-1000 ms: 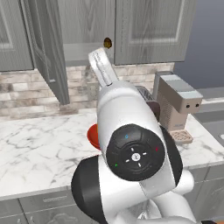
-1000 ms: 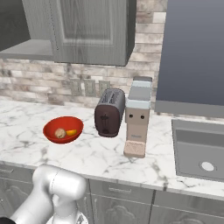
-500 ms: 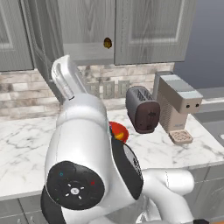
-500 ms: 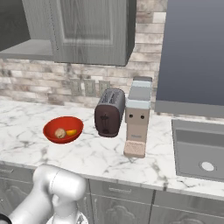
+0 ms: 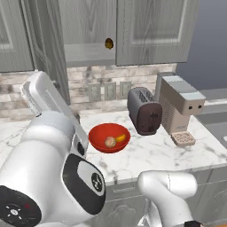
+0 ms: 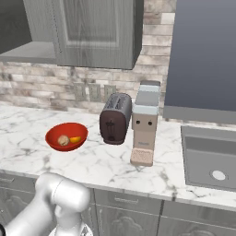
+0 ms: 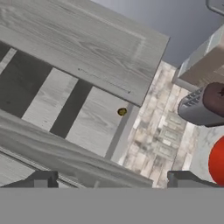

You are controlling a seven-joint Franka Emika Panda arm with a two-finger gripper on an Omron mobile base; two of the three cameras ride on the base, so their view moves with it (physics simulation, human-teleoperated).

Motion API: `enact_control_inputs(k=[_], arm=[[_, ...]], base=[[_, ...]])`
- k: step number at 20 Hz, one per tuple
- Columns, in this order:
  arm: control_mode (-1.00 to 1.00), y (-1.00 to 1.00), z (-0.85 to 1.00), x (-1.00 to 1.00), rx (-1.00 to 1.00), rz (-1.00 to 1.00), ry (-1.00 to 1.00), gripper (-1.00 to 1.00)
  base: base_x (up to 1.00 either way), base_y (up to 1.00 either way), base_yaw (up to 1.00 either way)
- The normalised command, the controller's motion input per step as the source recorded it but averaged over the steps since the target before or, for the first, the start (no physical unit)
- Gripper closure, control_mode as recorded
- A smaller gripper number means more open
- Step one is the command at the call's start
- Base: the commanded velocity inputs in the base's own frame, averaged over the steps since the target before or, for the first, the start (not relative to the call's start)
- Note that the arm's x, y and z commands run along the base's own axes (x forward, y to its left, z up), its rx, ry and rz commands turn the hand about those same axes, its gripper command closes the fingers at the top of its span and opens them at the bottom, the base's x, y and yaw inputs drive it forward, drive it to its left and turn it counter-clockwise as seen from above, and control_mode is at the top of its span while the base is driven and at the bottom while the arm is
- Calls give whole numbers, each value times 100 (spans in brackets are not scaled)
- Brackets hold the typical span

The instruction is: Open the cabinet. Pick the orange and peach from the cabinet and place them into the bowl. Then close the cabinet.

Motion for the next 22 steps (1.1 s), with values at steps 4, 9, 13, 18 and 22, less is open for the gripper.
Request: enact_control_inputs(k=[4,9,13,18,22], arm=[[-100,44,-17,32,0,-9,-4,-100],[-100,47,-4,46,0,-9,-10,-100],[-100,40,-15,50,0,-9,-6,-100],[-100,37,-17,48,0,-8,-5,-100],[-100,33,-1,41,0,-9,-7,-100]], base=[[0,0,0],[0,0,0],[0,0,0],[0,0,0],[0,0,0]])
